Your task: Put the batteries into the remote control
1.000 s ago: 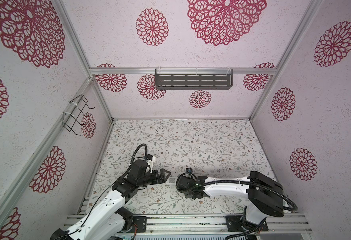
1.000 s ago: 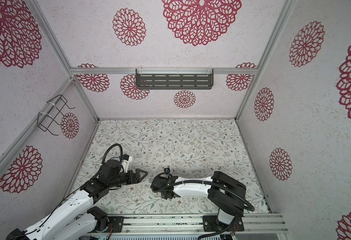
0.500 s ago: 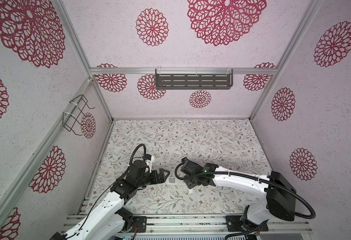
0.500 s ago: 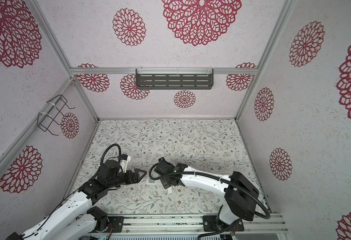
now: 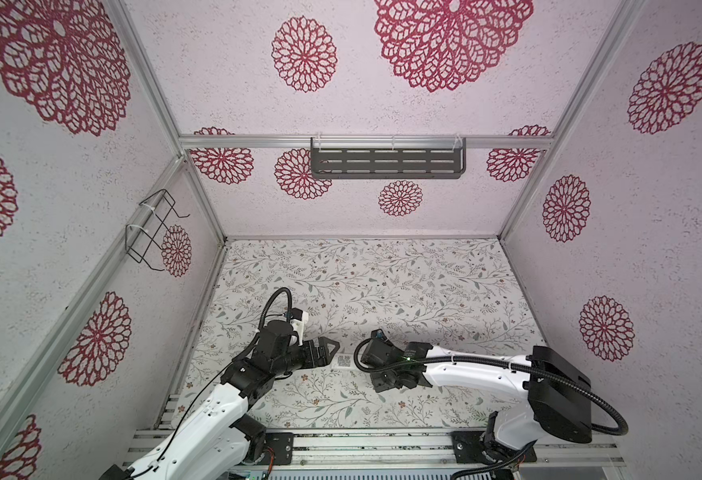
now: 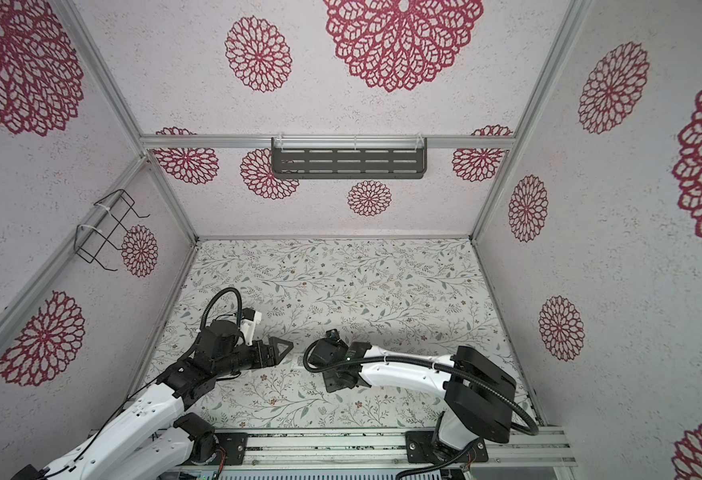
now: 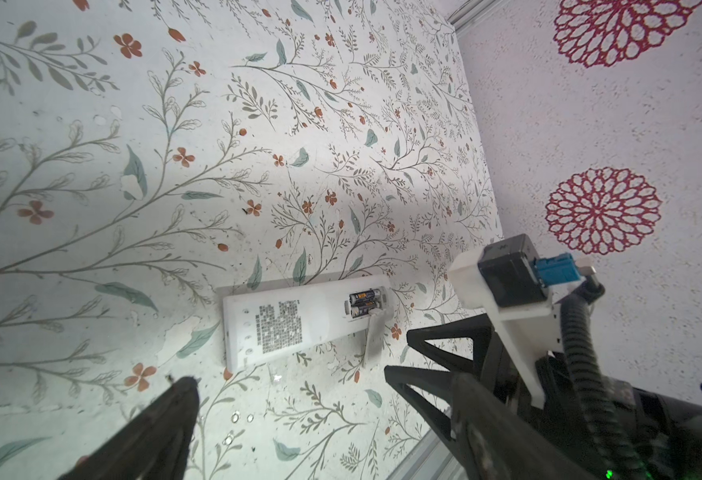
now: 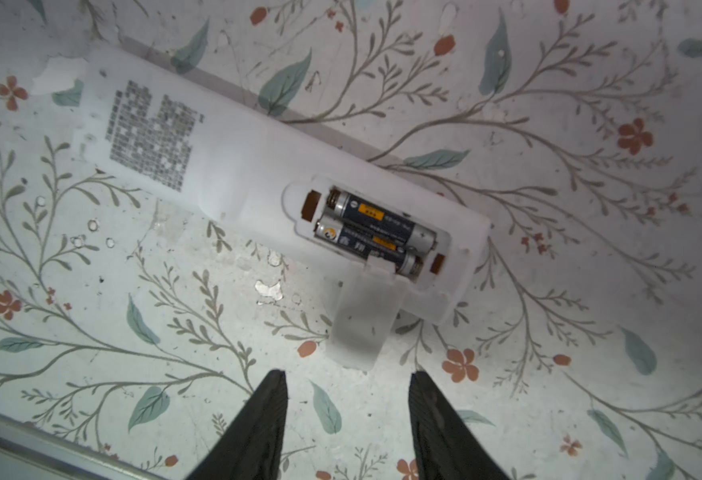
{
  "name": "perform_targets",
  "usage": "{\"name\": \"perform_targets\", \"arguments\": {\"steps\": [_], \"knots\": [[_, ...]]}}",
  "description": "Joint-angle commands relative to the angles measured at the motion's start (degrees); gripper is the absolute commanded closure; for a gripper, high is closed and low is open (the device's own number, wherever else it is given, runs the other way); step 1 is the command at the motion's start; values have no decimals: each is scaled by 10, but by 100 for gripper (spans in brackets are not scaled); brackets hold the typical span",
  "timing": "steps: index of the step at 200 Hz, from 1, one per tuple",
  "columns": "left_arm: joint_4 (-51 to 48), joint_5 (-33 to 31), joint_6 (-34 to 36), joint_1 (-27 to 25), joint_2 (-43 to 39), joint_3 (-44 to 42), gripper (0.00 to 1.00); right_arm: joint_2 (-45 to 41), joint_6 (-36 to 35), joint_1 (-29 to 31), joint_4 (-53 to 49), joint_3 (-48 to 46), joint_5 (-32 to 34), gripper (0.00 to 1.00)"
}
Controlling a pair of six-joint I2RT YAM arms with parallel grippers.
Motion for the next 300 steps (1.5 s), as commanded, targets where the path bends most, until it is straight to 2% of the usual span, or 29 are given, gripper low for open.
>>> {"name": "perform_targets", "arguments": {"steps": [1, 40, 61, 149, 217, 250, 261, 278, 300], "knots": [[17, 7, 7, 4, 0, 9, 3, 20, 54, 7, -12, 18, 27, 49], [17, 8, 5, 4, -4, 8, 3, 32, 82, 9, -7, 7, 39, 53], [18, 8, 5, 3, -2, 9, 3, 38, 82, 9, -7, 12, 48, 57], [19, 14, 4, 3, -6, 8, 3, 65, 90, 9, -23, 36, 74, 64], [25, 16, 3, 4, -3, 6, 3, 54, 70, 10, -31, 39, 76, 72], [27, 17, 3, 3, -2, 6, 3, 45, 54, 9, -45, 36, 81, 72], [27, 17, 3, 3, -1, 6, 3, 46, 52, 9, -43, 34, 77, 69], [26, 17, 3, 3, -2, 6, 3, 59, 53, 9, -44, 41, 75, 54], [24, 17, 2, 3, -7, 6, 3, 74, 58, 9, -41, 48, 74, 47]]}}
